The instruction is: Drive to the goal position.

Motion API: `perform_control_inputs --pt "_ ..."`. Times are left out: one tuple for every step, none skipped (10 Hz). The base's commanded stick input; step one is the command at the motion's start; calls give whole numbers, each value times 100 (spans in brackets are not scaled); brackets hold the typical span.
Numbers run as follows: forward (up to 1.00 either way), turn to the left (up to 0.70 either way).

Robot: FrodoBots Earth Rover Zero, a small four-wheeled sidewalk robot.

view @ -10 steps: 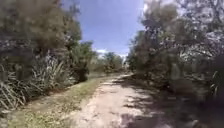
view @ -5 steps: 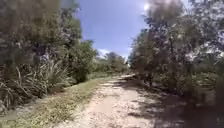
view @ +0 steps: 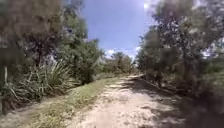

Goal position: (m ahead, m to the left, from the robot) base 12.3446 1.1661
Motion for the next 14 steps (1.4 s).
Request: perform_control_inputs --pt "70 0" --pt "70 0" --pt "70 0" --pt "70 0" --pt "70 0" --pt "70 0" --pt "70 0" --pt "70 0" --pt "70 0" --pt "70 0" --pt "70 0" --pt "70 0" --pt "70 0" --pt "70 0"
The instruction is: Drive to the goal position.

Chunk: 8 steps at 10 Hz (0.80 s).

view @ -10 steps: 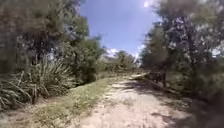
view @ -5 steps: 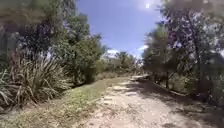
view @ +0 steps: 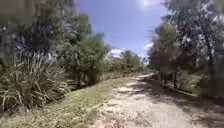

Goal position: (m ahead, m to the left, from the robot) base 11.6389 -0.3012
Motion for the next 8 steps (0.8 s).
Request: perform_control_inputs --pt "70 0" --pt "70 0" --pt "70 0" --pt "70 0" --pt "70 0" --pt "70 0" --pt "70 0" --pt "70 0"
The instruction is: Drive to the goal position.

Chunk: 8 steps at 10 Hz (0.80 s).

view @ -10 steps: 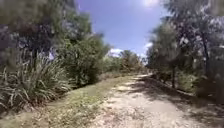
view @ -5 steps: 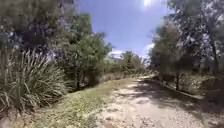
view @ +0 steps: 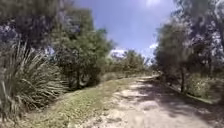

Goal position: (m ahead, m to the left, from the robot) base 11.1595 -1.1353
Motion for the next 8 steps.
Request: perform_control_inputs --pt "70 0" --pt "70 0" --pt "70 0" --pt "70 0" --pt "70 0" --pt "70 0" --pt "70 0" --pt "70 0"
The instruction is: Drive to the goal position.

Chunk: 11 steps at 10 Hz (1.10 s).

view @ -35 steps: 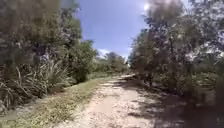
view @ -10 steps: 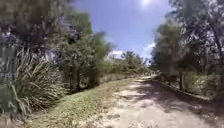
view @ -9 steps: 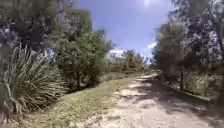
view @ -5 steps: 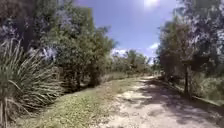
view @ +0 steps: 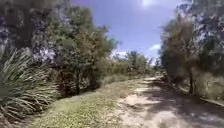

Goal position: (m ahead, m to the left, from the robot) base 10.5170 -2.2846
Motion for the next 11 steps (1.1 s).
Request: perform_control_inputs --pt "70 0" --pt "70 0" --pt "70 0" --pt "70 -25" --pt "70 -35" --pt "70 -35" --pt "70 -35" --pt "70 -35" --pt "70 -35" --pt "70 -35" --pt "70 -35"
